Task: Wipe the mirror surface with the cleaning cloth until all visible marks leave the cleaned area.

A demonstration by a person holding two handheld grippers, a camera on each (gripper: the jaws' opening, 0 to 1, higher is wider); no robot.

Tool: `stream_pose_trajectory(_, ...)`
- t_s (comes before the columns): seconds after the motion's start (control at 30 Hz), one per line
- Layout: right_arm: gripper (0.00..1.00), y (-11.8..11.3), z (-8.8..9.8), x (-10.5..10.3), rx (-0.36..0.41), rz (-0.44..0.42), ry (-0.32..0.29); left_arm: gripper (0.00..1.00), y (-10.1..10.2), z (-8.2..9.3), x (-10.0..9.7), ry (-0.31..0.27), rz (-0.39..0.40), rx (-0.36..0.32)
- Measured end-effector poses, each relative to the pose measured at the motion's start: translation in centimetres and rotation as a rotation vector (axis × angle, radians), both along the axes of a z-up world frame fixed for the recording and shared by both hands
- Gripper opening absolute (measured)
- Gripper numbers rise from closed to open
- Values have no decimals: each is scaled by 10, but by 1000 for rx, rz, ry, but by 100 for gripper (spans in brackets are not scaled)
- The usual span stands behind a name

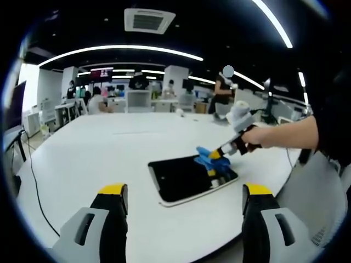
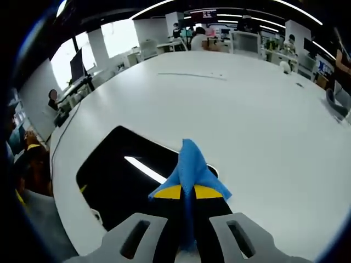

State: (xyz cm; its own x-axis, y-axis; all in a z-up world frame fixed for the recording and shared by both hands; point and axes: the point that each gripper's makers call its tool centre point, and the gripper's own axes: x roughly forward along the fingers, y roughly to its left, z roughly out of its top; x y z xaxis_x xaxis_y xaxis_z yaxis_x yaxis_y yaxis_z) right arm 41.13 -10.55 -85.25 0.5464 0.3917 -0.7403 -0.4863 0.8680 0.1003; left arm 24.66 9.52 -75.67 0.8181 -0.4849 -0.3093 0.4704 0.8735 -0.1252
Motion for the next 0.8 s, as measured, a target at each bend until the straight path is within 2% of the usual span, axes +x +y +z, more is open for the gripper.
stream_pose_trajectory(0.4, 1, -2, 0, 16, 45, -19, -24, 86, 1, -1, 0, 2, 7, 5)
stream_pose_trajectory(0.5, 1, -3, 1, 22, 55, -56, -62, 86, 0, -2, -1, 12, 1, 9)
stream_pose_trajectory(0.8, 1, -1, 2, 29, 29, -46, -94, 85, 2, -3, 1, 15, 12, 9)
